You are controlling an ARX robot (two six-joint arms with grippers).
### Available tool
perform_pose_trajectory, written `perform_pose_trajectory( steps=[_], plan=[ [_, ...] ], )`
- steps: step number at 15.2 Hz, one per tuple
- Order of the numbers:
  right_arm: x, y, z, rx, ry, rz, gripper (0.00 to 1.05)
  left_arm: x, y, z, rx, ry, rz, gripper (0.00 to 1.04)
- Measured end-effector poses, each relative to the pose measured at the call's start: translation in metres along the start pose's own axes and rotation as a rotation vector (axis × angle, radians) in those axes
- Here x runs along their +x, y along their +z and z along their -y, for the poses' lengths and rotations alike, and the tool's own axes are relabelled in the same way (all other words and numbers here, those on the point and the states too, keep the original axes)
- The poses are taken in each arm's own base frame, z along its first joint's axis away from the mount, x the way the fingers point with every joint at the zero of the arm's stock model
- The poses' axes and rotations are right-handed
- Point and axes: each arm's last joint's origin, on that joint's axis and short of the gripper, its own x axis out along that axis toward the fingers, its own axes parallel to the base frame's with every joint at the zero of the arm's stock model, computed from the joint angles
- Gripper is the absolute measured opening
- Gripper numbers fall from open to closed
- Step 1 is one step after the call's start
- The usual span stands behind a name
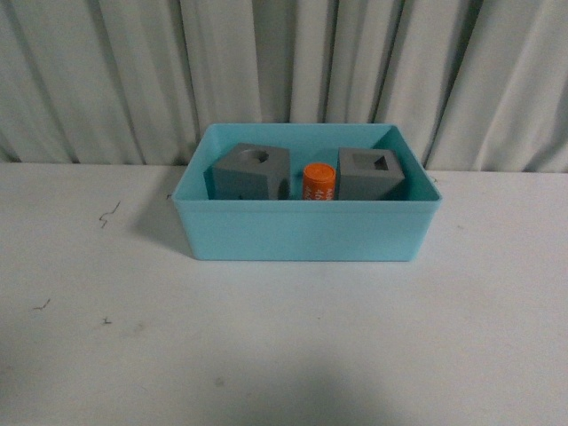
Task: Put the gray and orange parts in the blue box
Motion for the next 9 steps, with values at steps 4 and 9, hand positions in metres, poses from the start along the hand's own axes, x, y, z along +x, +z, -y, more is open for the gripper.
perform_pose_trajectory(
  steps=[4, 9],
  plan=[
    [0.0, 0.0, 0.0, 0.0, 0.0, 0.0, 0.64, 0.0, 0.0, 0.0, 0.0, 0.0, 0.0, 0.98],
    [0.0, 0.0, 0.0, 0.002, 0.0, 0.0, 0.98, 0.0, 0.0, 0.0, 0.0, 0.0, 0.0, 0.98]
  ],
)
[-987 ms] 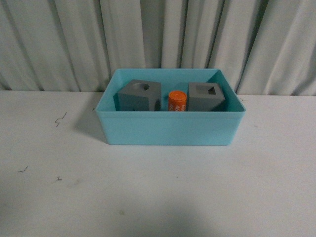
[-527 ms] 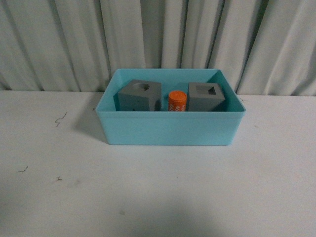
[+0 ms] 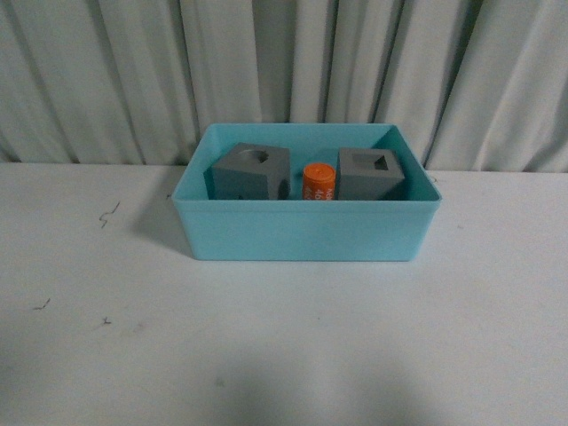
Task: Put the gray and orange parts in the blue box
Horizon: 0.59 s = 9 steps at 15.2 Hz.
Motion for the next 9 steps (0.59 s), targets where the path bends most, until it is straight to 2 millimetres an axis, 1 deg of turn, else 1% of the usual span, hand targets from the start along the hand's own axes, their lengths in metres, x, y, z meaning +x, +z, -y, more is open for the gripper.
perform_pose_trajectory(
  steps=[9],
  plan=[
    [0.0, 0.0, 0.0, 0.0, 0.0, 0.0, 0.98, 0.0, 0.0, 0.0, 0.0, 0.0, 0.0, 0.98]
  ],
)
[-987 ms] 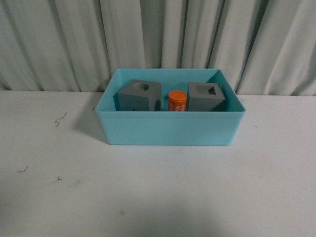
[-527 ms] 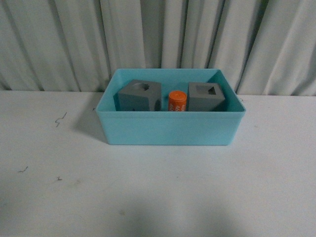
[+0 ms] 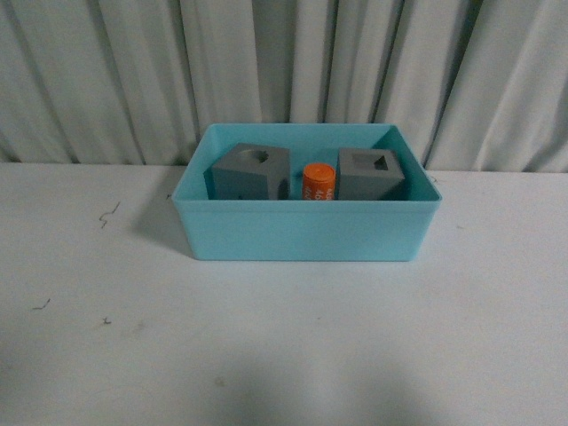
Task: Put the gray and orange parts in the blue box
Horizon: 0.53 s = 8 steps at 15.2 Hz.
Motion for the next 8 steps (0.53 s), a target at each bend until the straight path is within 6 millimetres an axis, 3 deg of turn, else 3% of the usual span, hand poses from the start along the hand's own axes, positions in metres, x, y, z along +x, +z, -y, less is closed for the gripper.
perform_pose_trajectory(
  steps=[8],
  plan=[
    [0.0, 0.0, 0.0, 0.0, 0.0, 0.0, 0.98, 0.0, 0.0, 0.0, 0.0, 0.0, 0.0, 0.98]
  ],
)
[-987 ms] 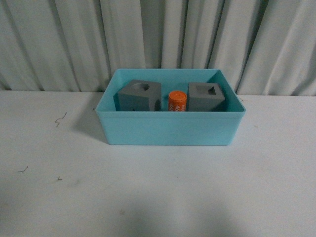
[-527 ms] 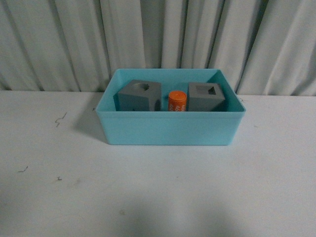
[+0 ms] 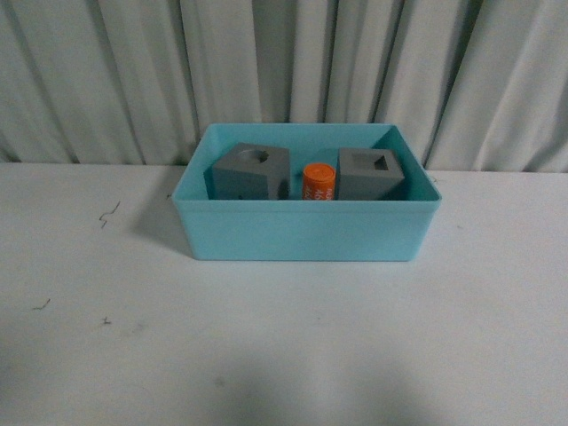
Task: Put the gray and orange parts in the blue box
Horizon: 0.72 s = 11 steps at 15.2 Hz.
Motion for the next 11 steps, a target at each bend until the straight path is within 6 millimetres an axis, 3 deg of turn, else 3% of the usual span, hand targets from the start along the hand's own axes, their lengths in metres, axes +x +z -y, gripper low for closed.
perform_pose_trajectory(
  steps=[11],
  plan=[
    [0.0, 0.0, 0.0, 0.0, 0.0, 0.0, 0.98, 0.0, 0.0, 0.0, 0.0, 0.0, 0.0, 0.98]
  ],
)
